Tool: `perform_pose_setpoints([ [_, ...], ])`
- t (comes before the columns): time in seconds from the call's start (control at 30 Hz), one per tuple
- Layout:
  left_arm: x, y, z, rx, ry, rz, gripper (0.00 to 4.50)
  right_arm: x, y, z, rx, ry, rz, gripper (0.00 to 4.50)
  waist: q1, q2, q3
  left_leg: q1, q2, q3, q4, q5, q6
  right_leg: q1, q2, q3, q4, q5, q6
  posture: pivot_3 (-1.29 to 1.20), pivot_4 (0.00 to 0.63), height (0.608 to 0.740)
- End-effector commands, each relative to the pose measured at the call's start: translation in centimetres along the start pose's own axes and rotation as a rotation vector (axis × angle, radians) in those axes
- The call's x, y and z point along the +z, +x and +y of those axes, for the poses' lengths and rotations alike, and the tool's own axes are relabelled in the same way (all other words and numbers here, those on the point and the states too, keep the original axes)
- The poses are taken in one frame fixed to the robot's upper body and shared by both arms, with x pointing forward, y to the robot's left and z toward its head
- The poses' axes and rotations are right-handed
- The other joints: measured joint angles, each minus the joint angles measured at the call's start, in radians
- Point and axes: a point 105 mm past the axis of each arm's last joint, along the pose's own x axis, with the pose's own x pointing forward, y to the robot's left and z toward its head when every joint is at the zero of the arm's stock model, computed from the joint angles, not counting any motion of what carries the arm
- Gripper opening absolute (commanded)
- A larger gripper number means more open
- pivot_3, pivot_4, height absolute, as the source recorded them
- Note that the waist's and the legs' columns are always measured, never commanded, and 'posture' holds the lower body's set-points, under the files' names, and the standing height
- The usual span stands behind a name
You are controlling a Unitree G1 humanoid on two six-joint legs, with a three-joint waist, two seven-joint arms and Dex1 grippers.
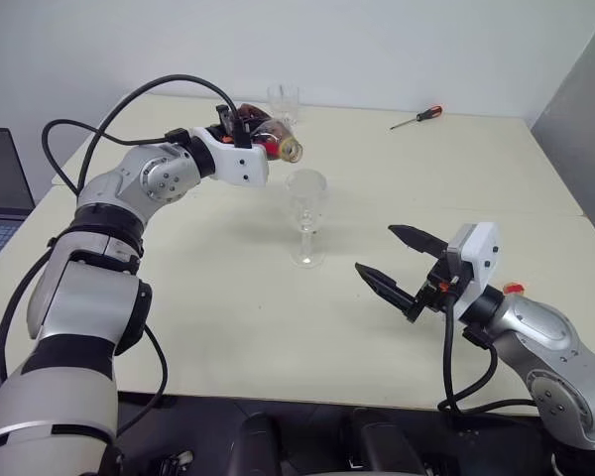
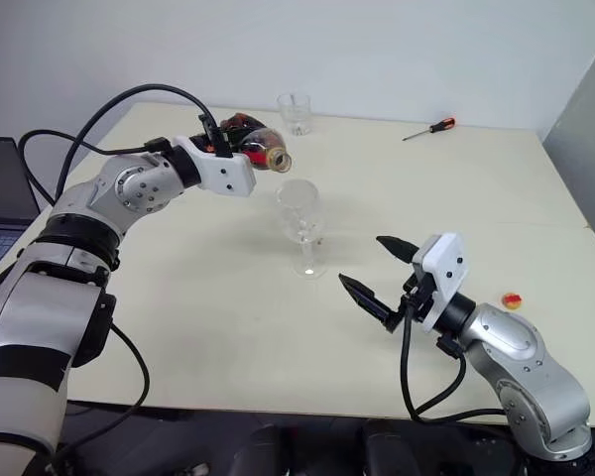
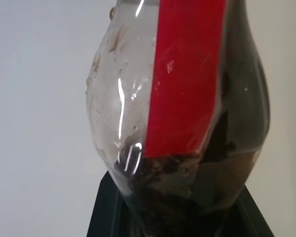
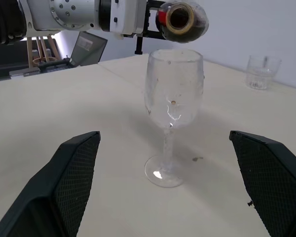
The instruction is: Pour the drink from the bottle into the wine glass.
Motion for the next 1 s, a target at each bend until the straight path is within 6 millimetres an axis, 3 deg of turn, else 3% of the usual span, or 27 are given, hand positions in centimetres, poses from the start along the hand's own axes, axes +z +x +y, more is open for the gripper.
perform_pose_setpoints([
  [0.03, 0.34, 0.11, 2.50, 0.063, 0.077, -0.008, 0.76, 0.71, -0.01, 0.16, 0.017, -0.033, -0.016, 4.50, 0.000, 0.000, 0.000, 0.000, 0.000, 0.000, 0.000, 0.000, 0.000, 0.000, 0.000, 0.000, 0.000, 0.000, 0.000, 0.00, 0.150, 0.740],
  [1.0, 0.80, 0.66, 2.98, 0.071, 0.172, -0.016, 0.76, 1.29, 0.05, 0.09, 0.016, -0.054, -0.012, 4.50, 0.000, 0.000, 0.000, 0.000, 0.000, 0.000, 0.000, 0.000, 0.000, 0.000, 0.000, 0.000, 0.000, 0.001, -0.001, 0.00, 0.150, 0.740],
])
